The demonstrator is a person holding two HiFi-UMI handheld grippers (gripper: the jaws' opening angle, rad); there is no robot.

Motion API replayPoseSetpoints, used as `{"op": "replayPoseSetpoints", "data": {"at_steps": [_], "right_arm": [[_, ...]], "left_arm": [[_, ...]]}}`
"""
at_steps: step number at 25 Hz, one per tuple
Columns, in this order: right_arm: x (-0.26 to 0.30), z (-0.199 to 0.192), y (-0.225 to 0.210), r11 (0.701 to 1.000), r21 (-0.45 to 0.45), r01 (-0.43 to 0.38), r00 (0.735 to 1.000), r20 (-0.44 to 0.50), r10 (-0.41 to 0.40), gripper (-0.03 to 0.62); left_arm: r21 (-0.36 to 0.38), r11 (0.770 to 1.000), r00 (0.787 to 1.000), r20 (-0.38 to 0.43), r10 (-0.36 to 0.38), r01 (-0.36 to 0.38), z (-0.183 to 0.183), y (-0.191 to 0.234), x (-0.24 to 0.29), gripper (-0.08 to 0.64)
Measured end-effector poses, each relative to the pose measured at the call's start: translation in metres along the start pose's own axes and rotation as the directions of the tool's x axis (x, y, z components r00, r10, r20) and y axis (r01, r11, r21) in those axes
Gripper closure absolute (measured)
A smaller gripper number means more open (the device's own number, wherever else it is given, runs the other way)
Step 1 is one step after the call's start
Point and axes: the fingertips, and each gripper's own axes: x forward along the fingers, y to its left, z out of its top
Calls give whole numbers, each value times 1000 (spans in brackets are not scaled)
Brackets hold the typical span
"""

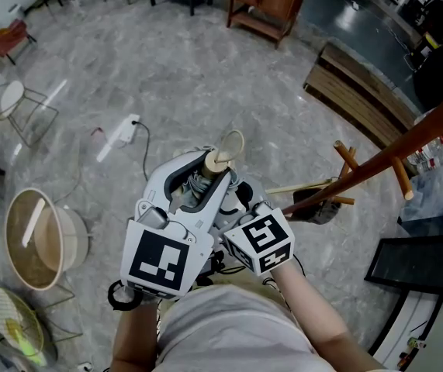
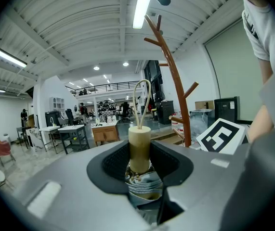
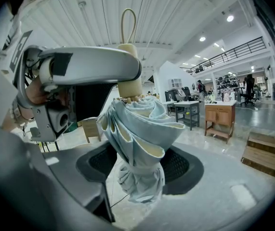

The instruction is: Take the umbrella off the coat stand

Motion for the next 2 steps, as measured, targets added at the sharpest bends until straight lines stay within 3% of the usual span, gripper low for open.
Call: {"op": "replayPoseSetpoints", "data": {"at_steps": [2], "right_arm": [[0, -1, 0, 1000, 0, 1, 1000, 0, -1, 325]], "left_arm": [[0, 1000, 1000, -1, 0, 0, 0, 0, -1, 408]]}}
